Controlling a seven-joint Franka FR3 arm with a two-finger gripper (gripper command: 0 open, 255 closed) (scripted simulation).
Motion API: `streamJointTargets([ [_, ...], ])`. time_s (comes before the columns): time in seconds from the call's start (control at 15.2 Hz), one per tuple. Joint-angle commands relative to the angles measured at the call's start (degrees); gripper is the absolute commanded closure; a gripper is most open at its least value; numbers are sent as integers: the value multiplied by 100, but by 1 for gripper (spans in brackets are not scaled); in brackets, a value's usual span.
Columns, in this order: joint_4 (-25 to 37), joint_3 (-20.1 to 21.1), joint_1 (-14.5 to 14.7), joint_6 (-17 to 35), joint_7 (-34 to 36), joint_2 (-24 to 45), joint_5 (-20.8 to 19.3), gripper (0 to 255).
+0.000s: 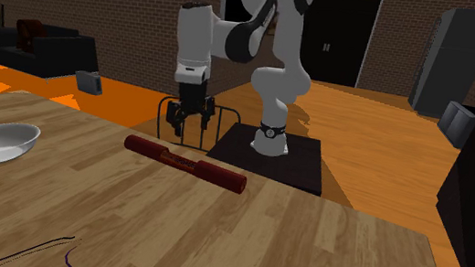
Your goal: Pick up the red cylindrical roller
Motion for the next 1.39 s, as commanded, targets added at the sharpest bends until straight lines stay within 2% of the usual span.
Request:
streamJointTargets([
  [0.0, 274, -111, 95, 183, -778, 638, 430, 0],
  [0.2, 654, -57, 12, 311, -1716, 1397, 963, 0],
  [0.79, 480, 61, -96, 830, -1954, 1826, 1317, 0],
  [0.86, 482, 59, -101, 833, -1963, 1832, 1322, 255],
  [1.32, 486, 61, -104, 836, -1969, 1841, 1329, 255],
])
